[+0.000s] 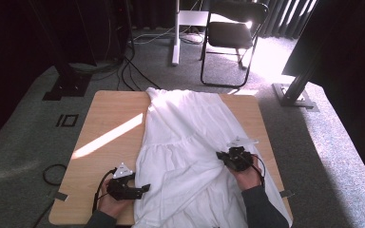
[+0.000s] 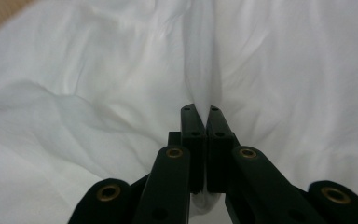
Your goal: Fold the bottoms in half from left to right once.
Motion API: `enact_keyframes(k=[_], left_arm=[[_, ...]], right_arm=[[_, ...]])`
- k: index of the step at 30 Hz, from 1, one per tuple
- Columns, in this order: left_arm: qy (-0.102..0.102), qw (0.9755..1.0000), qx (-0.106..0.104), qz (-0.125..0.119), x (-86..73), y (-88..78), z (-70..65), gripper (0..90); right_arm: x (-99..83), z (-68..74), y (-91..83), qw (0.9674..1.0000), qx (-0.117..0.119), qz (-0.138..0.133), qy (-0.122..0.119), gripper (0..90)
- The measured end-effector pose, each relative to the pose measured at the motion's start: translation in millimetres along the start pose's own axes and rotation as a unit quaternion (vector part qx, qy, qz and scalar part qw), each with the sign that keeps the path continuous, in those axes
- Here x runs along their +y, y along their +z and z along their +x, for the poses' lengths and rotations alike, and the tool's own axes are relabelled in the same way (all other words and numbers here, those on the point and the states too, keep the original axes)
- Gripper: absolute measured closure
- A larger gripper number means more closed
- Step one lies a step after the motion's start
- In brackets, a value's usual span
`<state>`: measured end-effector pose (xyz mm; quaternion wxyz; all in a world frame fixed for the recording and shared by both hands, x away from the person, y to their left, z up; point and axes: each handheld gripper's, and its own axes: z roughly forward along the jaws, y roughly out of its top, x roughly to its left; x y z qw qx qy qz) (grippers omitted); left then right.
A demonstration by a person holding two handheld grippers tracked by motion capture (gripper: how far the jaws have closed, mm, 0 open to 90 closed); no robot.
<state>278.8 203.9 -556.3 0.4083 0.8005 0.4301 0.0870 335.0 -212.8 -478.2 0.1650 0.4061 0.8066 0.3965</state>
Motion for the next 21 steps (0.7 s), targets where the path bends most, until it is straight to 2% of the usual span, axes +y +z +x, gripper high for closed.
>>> enact_keyframes(k=[3, 5, 7, 9, 11, 14, 15, 16, 17, 18, 19, 20, 21], left_arm=[[-0.021, 0.9998, -0.001, -0.005, 1.3, -0.4, 3.4, 20.0], [-0.019, 0.9998, 0.001, -0.008, 2.2, 0.2, 1.9, 20.1], [-0.015, 0.9999, -0.003, -0.002, 3.9, 3.1, 0.7, 20.1], [-0.015, 0.9998, -0.009, -0.003, 6.7, 7.8, -1.8, 20.8], [-0.018, 0.9993, -0.031, -0.007, 9.8, 14.3, -5.7, 22.4], [-0.007, 0.9988, -0.048, -0.01, 14.6, 27.3, -20.0, 23.0], [-0.007, 0.9988, -0.048, -0.01, 14.6, 27.3, -20.0, 23.0], [0.003, 0.9989, -0.046, -0.008, 17.1, 32.1, -25.8, 23.0], [0.018, 0.9993, -0.031, 0.0, 22.3, 39.2, -35.7, 26.1], [0.038, 0.999, -0.023, 0.007, 24.4, 42.4, -39.8, 55.2], [0.049, 0.9987, -0.013, 0.009, 26.3, 44.5, -41.8, 74.2], [0.053, 0.9985, -0.013, -0.001, 28.2, 42.8, -41.1, 81.8], [0.053, 0.9984, -0.007, -0.019, 31.8, 34.2, -38.8, 85.6]], right_arm=[[13.2, -0.7, -27.3, 0.9987, -0.016, -0.047, -0.01, 88.7], [21.3, -0.4, -41.2, 0.9968, -0.04, -0.066, -0.02, 88.8], [27.8, -2.3, -52.2, 0.995, -0.049, -0.085, -0.021, 88.8], [32.6, -4.5, -58.6, 0.9939, -0.056, -0.092, -0.023, 88.8], [35.1, -7.2, -61.0, 0.9932, -0.062, -0.096, -0.021, 88.8], [36.3, -9.2, -63.4, 0.9927, -0.065, -0.1, -0.019, 88.8], [36.3, -9.2, -63.4, 0.9927, -0.065, -0.1, -0.019, 88.8], [36.4, -9.1, -64.1, 0.9926, -0.065, -0.101, -0.019, 88.7], [36.6, -8.8, -64.8, 0.9923, -0.066, -0.103, -0.021, 88.7], [37.0, -8.0, -66.4, 0.9917, -0.071, -0.105, -0.023, 88.8], [37.2, -7.9, -67.7, 0.9912, -0.075, -0.106, -0.025, 88.7], [37.3, -8.4, -69.7, 0.991, -0.076, -0.107, -0.025, 88.8], [37.2, -9.1, -71.9, 0.9907, -0.077, -0.109, -0.024, 88.8]])
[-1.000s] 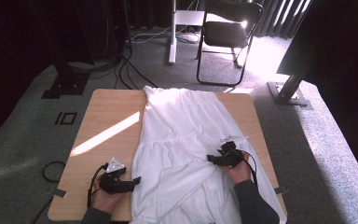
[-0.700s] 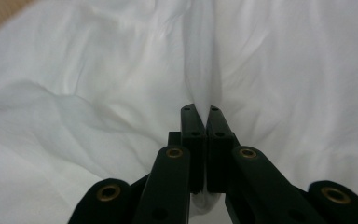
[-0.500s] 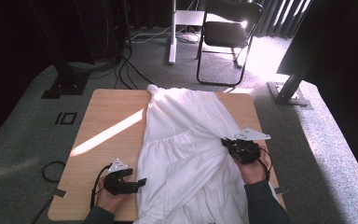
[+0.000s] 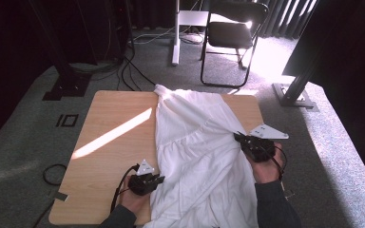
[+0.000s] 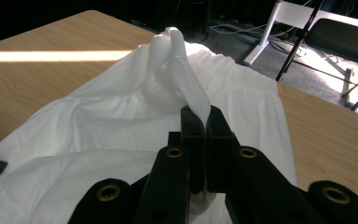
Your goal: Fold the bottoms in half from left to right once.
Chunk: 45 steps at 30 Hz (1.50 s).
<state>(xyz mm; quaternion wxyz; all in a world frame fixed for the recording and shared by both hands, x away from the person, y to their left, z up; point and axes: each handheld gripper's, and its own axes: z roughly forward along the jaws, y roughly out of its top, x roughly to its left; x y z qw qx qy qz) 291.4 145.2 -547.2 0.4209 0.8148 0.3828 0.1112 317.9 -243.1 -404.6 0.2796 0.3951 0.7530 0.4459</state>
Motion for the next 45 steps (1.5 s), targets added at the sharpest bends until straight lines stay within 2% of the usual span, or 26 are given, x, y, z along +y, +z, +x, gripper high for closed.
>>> enact_keyframes(k=[1, 4, 6, 7, 8, 9, 10, 11, 12, 13, 15, 17, 20, 21, 23, 26, 28, 29, 30, 32, 34, 37, 40, 42, 44, 45], left_arm=[[0.001, 0.9999, 0.011, -0.012, 2.8, -8.2, 2.0, 86.9], [0.01, 0.9963, 0.063, -0.057, 18.9, -57.0, 12.1, 87.6], [0.006, 0.9908, 0.098, -0.093, 32.3, -94.8, 14.7, 88.1], [0.011, 0.9879, 0.116, -0.102, 39.7, -109.0, 12.7, 88.2], [0.015, 0.9869, 0.124, -0.102, 49.5, -118.6, 9.4, 88.1], [0.012, 0.9882, 0.116, -0.099, 54.9, -119.9, 7.7, 87.3], [0.013, 0.9891, 0.106, -0.101, 59.7, -118.5, 4.4, 83.6], [0.021, 0.9893, 0.097, -0.107, 62.5, -113.5, -0.2, 73.1], [0.033, 0.9906, 0.09, -0.097, 64.2, -105.2, -5.0, 62.3], [0.045, 0.991, 0.092, -0.086, 64.3, -95.2, -9.7, 56.2], [0.055, 0.9922, 0.088, -0.068, 61.4, -74.1, -16.6, 49.3], [0.055, 0.9945, 0.075, -0.048, 57.1, -52.4, -20.6, 47.5], [0.059, 0.9971, 0.046, -0.015, 50.3, -18.6, -23.6, 46.0], [0.06, 0.9973, 0.043, -0.006, 48.6, -10.7, -23.6, 45.9], [0.06, 0.9969, 0.047, 0.018, 43.8, 11.1, -22.5, 45.8], [0.066, 0.9942, 0.062, 0.057, 37.5, 35.0, -19.6, 47.7], [0.081, 0.9904, 0.083, 0.076, 34.1, 44.9, -19.0, 53.5], [0.079, 0.991, 0.082, 0.071, 33.7, 46.0, -16.9, 54.1], [0.068, 0.9919, 0.08, 0.072, 34.6, 46.3, -13.8, 55.9], [0.068, 0.9897, 0.103, 0.072, 36.7, 46.4, -9.0, 60.1], [0.063, 0.9889, 0.113, 0.072, 37.8, 45.6, -2.1, 60.9], [0.055, 0.9856, 0.144, 0.071, 38.6, 42.1, 14.5, 62.8], [0.047, 0.978, 0.188, 0.076, 39.3, 35.5, 37.1, 64.5], [0.033, 0.9747, 0.206, 0.08, 40.6, 30.6, 55.3, 64.5], [0.025, 0.9703, 0.225, 0.085, 42.4, 27.6, 71.6, 64.5], [0.025, 0.9703, 0.225, 0.085, 42.4, 27.6, 71.6, 64.5]], right_arm=[[0.2, -1.3, -2.5, 1.0, -0.001, 0.0, -0.001, 88.8], [-0.9, -2.4, -6.5, 1.0, 0.003, 0.005, -0.003, 88.9], [-2.8, 0.1, -7.6, 0.9997, 0.025, 0.002, -0.001, 88.9], [-3.8, 3.7, -7.7, 0.9994, 0.036, 0.002, 0.0, 88.9], [-4.7, 7.7, -7.9, 0.9992, 0.04, 0.0, -0.005, 88.9], [-5.4, 12.4, -8.7, 0.9994, 0.031, 0.001, -0.014, 88.9], [-5.7, 13.3, -9.7, 0.9996, 0.019, 0.002, -0.019, 88.9], [-6.7, 11.3, -11.9, 0.9998, -0.001, 0.005, -0.019, 89.0], [-8.9, 5.3, -14.7, 0.9996, -0.024, 0.009, -0.01, 88.9], [-12.9, -4.0, -16.4, 0.9985, -0.051, 0.017, -0.002, 89.0], [-26.8, -26.2, -14.1, 0.9936, -0.098, 0.053, 0.02, 88.9], [-47.0, -46.3, -4.2, 0.9898, -0.105, 0.087, 0.041, 88.8], [-80.4, -64.2, 19.5, 0.9838, -0.103, 0.137, 0.051, 88.7], [-92.9, -68.8, 27.7, 0.9818, -0.101, 0.15, 0.059, 88.6], [-107.0, -74.1, 36.4, 0.9783, -0.104, 0.166, 0.068, 88.5], [-122.9, -80.1, 44.8, 0.9755, -0.1, 0.177, 0.084, 88.1], [-130.0, -81.4, 50.5, 0.973, -0.099, 0.189, 0.088, 87.6], [-131.7, -81.4, 52.7, 0.9719, -0.099, 0.194, 0.09, 87.5], [-133.6, -81.3, 55.5, 0.9708, -0.099, 0.197, 0.094, 87.5], [-136.4, -79.3, 61.1, 0.9695, -0.096, 0.203, 0.099, 87.6], [-135.5, -74.9, 64.2, 0.9706, -0.095, 0.197, 0.101, 87.7], [-132.1, -64.9, 69.6, 0.9719, -0.081, 0.194, 0.107, 87.7], [-126.2, -51.0, 79.6, 0.9749, -0.068, 0.19, 0.093, 87.3], [-121.4, -44.5, 88.2, 0.9763, -0.057, 0.188, 0.092, 86.5], [-115.8, -39.1, 98.5, 0.9776, -0.045, 0.185, 0.089, 85.6], [-115.8, -39.1, 98.5, 0.9776, -0.045, 0.185, 0.089, 85.6]])
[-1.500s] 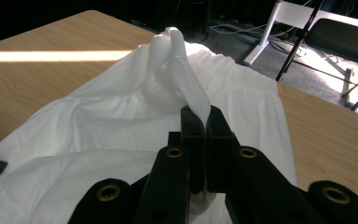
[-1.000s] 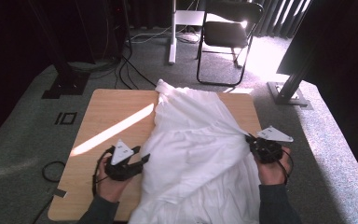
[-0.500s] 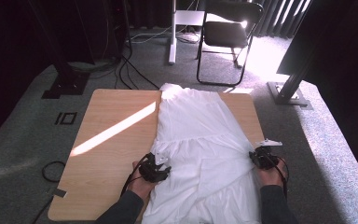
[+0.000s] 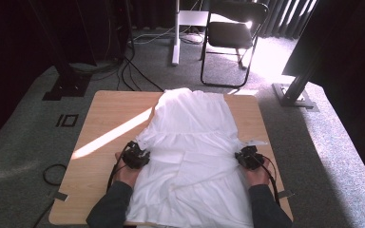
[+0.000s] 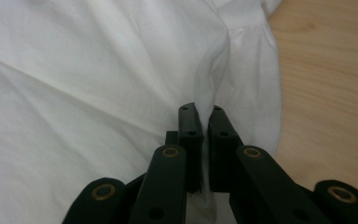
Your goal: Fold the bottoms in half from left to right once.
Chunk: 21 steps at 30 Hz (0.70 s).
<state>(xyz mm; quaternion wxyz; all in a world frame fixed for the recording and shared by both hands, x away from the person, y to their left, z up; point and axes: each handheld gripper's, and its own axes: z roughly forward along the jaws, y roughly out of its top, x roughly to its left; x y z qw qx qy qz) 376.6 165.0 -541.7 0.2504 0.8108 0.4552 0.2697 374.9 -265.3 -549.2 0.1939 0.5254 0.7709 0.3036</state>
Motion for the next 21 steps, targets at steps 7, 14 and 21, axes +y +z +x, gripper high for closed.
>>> enact_keyframes(k=[7, 14, 21], left_arm=[[-0.025, 0.9996, 0.003, 0.008, 9.3, 12.5, 26.1, 62.9], [-0.042, 0.9978, -0.033, -0.041, -3.7, -25.9, 28.4, 48.6], [-0.04, 0.9967, -0.058, -0.041, -33.2, -57.1, 18.5, 45.5]], right_arm=[[28.7, 7.3, 27.0, 0.9999, 0.006, -0.011, 0.012, 82.2], [40.0, 16.2, -0.9, 0.9984, -0.009, -0.056, 0.005, 55.3], [55.1, 60.1, -6.5, 0.9921, 0.094, -0.067, -0.048, 45.4]])
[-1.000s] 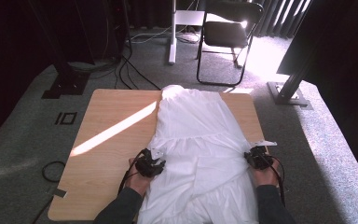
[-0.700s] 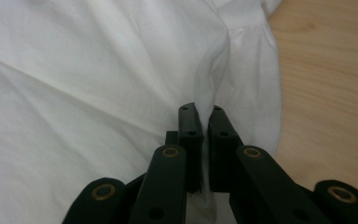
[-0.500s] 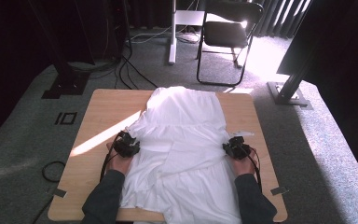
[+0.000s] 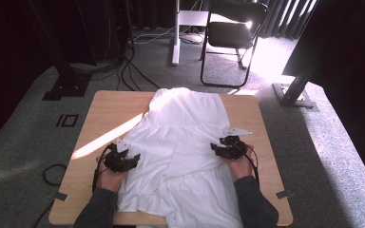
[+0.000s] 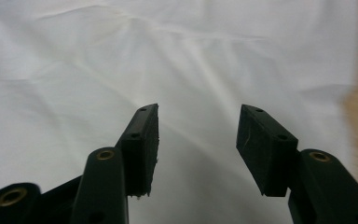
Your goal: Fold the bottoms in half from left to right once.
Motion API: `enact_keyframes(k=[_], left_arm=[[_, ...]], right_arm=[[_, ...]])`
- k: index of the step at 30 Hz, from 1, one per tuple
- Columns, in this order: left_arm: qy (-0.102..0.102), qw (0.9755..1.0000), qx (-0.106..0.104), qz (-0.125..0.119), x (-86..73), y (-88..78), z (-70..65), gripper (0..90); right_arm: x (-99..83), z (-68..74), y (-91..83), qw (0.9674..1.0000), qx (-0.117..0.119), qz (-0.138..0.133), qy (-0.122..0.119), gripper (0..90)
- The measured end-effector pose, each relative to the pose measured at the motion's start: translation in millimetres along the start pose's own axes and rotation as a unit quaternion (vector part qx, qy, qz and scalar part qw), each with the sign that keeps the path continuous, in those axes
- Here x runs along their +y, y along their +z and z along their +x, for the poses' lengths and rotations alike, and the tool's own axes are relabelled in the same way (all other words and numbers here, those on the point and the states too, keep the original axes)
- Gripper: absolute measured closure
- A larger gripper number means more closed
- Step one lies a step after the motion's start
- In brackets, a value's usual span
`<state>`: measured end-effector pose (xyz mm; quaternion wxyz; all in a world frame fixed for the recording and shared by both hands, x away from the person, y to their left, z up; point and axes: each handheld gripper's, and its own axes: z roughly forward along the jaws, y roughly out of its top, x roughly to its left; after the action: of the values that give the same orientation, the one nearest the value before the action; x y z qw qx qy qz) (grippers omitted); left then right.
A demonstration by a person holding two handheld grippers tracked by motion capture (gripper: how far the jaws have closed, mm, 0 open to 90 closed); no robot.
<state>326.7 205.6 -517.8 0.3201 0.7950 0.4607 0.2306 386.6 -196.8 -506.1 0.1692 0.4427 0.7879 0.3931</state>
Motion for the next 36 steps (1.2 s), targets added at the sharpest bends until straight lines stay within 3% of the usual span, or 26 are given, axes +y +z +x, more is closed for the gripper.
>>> enact_keyframes(k=[5, 6, 8, 9, 11, 14, 19, 22, 26, 29, 31, 34, 36], left_arm=[[-0.003, 0.9995, -0.028, 0.013, -26.3, -8.8, -9.4, 43.6], [-0.011, 0.9991, -0.037, 0.018, -32.4, -8.0, -10.5, 43.3], [-0.007, 0.9985, -0.046, 0.029, -46.1, -6.3, -16.3, 43.3], [-0.007, 0.9985, -0.046, 0.029, -46.1, -6.3, -16.3, 42.9], [-0.015, 0.998, -0.056, 0.027, -52.6, -13.0, -20.1, 43.0], [-0.009, 0.9981, -0.056, 0.023, -60.1, -19.5, -25.1, 42.9], [0.006, 0.9985, -0.049, 0.025, -74.1, -33.1, -33.5, 42.6], [0.007, 0.9985, -0.048, 0.027, -77.9, -37.3, -32.8, 42.6], [0.006, 0.9987, -0.045, 0.024, -79.0, -37.7, -32.3, 42.8], [0.005, 0.9983, -0.053, 0.024, -78.2, -37.3, -32.3, 42.6], [0.003, 0.9982, -0.055, 0.023, -77.8, -37.5, -32.4, 41.7], [-0.001, 0.9981, -0.059, 0.014, -76.5, -38.6, -32.0, 41.7], [-0.002, 0.998, -0.062, 0.014, -74.9, -38.0, -31.9, 41.8]], right_arm=[[-7.7, 13.2, 30.9, 0.9986, 0.022, 0.046, -0.012, 37.6], [-10.0, 13.8, 35.2, 0.998, 0.024, 0.057, -0.013, 40.8], [-14.9, 13.2, 38.3, 0.9961, 0.041, 0.077, -0.017, 64.7], [-14.9, 13.2, 38.3, 0.9961, 0.041, 0.077, -0.017, 64.7], [-20.9, 13.8, 23.4, 0.996, 0.051, 0.071, -0.018, 83.6], [-30.9, 14.0, -3.9, 0.9972, 0.049, 0.053, -0.022, 88.6], [-61.3, 12.7, -54.5, 0.9987, 0.026, 0.032, -0.03, 88.8], [-85.4, 4.3, -85.3, 0.9998, 0.008, 0.017, -0.008, 89.0], [-111.6, -9.3, -111.5, 0.9994, -0.014, 0.002, 0.032, 88.9], [-122.9, -16.5, -112.6, 0.9983, -0.024, 0.024, 0.048, 83.8], [-122.3, -16.4, -109.9, 0.9974, -0.045, 0.032, 0.045, 68.6], [-108.7, -9.1, -112.5, 0.9988, -0.036, -0.007, 0.032, 56.2], [-95.9, -1.1, -107.7, 0.9994, -0.024, -0.017, 0.017, 49.4]])
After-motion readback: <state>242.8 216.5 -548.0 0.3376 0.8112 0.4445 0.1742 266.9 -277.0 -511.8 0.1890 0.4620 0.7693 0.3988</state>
